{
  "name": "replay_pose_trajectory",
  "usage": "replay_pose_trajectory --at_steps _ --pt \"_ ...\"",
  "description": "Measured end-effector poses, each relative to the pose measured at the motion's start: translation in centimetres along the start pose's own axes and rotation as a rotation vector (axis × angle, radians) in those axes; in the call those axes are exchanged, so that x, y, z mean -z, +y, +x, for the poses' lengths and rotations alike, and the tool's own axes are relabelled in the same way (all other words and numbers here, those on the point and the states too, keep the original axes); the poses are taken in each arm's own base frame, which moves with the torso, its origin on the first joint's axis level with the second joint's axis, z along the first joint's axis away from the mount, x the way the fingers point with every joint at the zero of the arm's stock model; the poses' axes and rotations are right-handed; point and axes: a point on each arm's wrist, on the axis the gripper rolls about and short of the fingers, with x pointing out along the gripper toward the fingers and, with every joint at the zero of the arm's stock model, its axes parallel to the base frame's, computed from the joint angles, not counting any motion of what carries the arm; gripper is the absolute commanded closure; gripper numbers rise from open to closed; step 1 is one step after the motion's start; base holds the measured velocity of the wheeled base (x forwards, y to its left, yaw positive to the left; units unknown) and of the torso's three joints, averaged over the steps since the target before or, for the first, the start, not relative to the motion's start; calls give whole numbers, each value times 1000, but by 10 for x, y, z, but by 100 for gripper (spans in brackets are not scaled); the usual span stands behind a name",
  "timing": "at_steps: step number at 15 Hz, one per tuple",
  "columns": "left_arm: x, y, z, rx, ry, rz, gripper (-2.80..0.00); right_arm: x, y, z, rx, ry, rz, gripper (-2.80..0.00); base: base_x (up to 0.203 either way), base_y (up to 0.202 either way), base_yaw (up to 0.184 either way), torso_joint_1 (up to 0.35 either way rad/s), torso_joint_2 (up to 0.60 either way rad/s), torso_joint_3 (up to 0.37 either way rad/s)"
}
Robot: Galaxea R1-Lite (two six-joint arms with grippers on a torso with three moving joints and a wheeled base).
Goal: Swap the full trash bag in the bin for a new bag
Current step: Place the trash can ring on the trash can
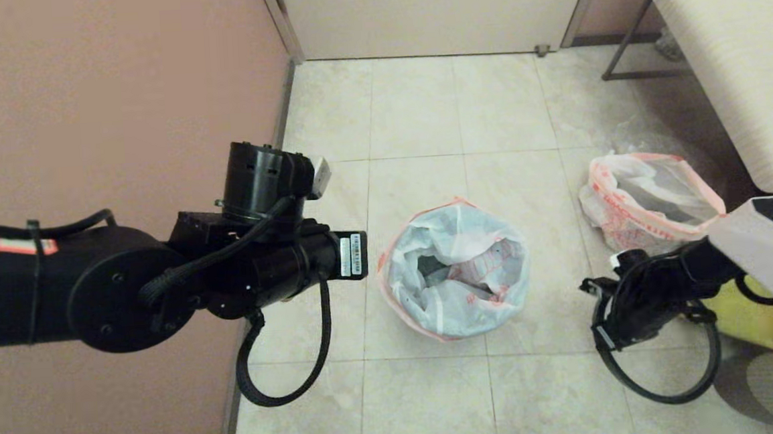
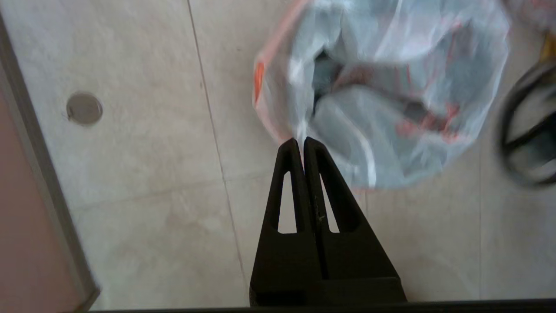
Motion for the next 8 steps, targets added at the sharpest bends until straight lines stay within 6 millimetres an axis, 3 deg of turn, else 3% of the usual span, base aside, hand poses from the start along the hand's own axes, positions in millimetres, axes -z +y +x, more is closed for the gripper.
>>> replay_pose_trajectory --at_steps 2,5,8 --pt "-1 -2 -8 0 20 13 0 -9 19 -84 -49 -161 22 0 0 0 0 0 0 0" --pt "-3 -3 -15 11 20 9 0 -1 58 -224 -219 -468 81 0 0 0 0 0 0 0" --pt "-5 -4 -13 27 8 -31 0 24 99 -348 -643 -682 182 0 0 0 0 0 0 0"
